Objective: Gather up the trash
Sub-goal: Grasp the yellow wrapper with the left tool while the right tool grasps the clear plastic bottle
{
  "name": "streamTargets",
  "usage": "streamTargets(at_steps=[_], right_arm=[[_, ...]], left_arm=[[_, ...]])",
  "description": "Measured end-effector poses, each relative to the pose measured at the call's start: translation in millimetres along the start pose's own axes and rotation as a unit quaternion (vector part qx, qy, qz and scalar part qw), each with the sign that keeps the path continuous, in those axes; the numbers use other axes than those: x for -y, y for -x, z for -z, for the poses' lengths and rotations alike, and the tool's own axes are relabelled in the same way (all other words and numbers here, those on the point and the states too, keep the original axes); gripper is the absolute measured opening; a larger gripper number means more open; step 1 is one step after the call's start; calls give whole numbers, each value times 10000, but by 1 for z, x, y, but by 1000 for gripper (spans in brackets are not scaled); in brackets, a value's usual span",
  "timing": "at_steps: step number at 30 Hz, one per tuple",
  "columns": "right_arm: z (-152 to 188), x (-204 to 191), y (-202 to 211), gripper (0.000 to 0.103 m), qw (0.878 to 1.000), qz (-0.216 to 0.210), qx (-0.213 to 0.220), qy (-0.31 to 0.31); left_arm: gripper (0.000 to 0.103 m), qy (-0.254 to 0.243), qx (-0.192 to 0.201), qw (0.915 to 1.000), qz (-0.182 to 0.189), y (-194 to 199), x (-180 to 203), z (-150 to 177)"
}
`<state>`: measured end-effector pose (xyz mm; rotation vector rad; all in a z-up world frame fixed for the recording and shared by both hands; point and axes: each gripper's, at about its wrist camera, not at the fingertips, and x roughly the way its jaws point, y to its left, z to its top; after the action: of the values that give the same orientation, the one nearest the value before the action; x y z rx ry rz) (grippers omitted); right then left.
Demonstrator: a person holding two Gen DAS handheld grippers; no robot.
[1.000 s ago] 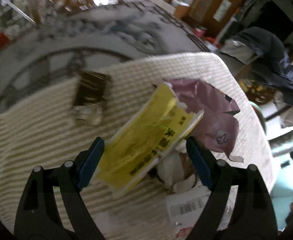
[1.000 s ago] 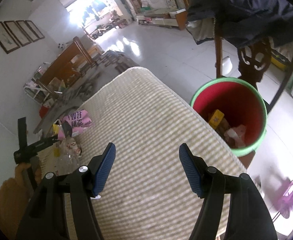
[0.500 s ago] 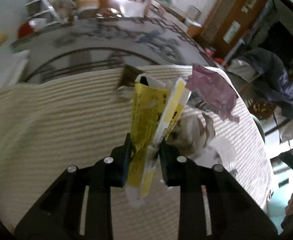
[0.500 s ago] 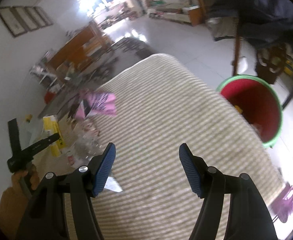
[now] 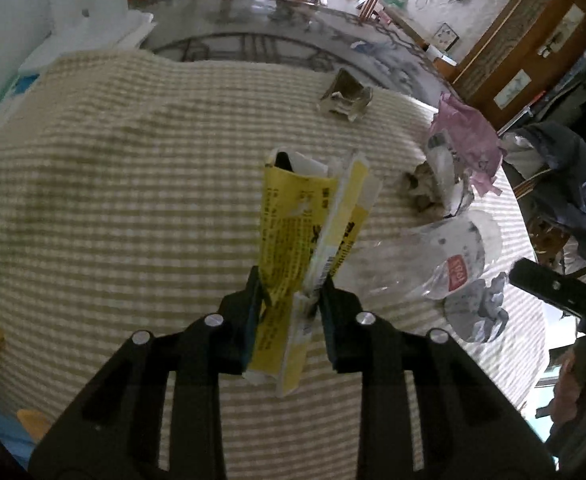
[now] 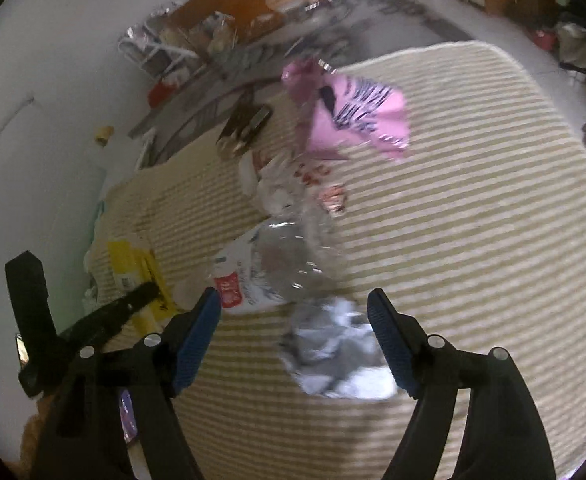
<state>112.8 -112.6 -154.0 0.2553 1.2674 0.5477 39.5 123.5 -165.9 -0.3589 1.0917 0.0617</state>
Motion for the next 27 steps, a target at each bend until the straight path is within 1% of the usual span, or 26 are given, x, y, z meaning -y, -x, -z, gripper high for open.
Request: streamTargets(at_steps=[1, 2, 5, 6, 9, 12, 14, 15, 16, 18, 20, 22, 23, 24, 26, 27], right_arm=[[-3, -2, -7, 80, 9998, -98, -109, -101], [-5, -3, -11, 82, 9996, -147, -174, -168], [-9, -4, -19, 85, 9990, -155, -225, -344], [-11, -4, -21, 87, 9988, -146, -214, -409], [-16, -4, -26, 87, 9980, -177, -237, -566], [-20, -4, -38, 87, 9962, -205, -330, -774], [-23, -4, -46, 87, 9960, -89, -339, -818], [-24, -4, -49, 84, 9960, -21, -357, -816], [-24, -3, -52, 77, 9960, 20, -374, -814], [-26, -2, -53, 76, 9960, -20, -340, -827], [-27, -1, -50, 71, 9963, -118, -292, -804], [-28, -2, -45, 69, 9972, -93, -215, -705], [-28, -2, -40, 67, 9976, -155, -139, -657], [-28, -1, -34, 61, 9974, -263, -82, -659], [-27, 0, -24, 62, 9980, -236, -26, -584], [-27, 0, -19, 62, 9983, -223, 0, -542]], left_arm=[[26, -25, 11, 10000, 2, 0, 1, 0], [26, -49, 4, 10000, 24, -2, 2, 0], [26, -96, -53, 9999, 113, -5, 6, 0], [26, -99, -84, 9997, 217, -5, 9, 0], [26, -194, -185, 9981, 556, -6, 21, 3], [26, -298, -371, 9948, 903, -13, 36, 8], [26, -404, -451, 9934, 972, -17, 47, 13], [26, -416, -471, 9931, 993, -18, 49, 15], [26, -425, -487, 9929, 1000, -19, 51, 16], [27, -433, -477, 9934, 951, -20, 51, 16], [29, -368, -463, 9940, 919, -20, 48, 14], [30, -320, -442, 9947, 866, -19, 46, 13], [32, -306, -430, 9953, 817, -18, 44, 12], [34, -273, -410, 9959, 752, -18, 42, 11], [46, -173, -398, 9965, 718, -17, 36, 10], [47, -112, -402, 9965, 727, -17, 32, 9]])
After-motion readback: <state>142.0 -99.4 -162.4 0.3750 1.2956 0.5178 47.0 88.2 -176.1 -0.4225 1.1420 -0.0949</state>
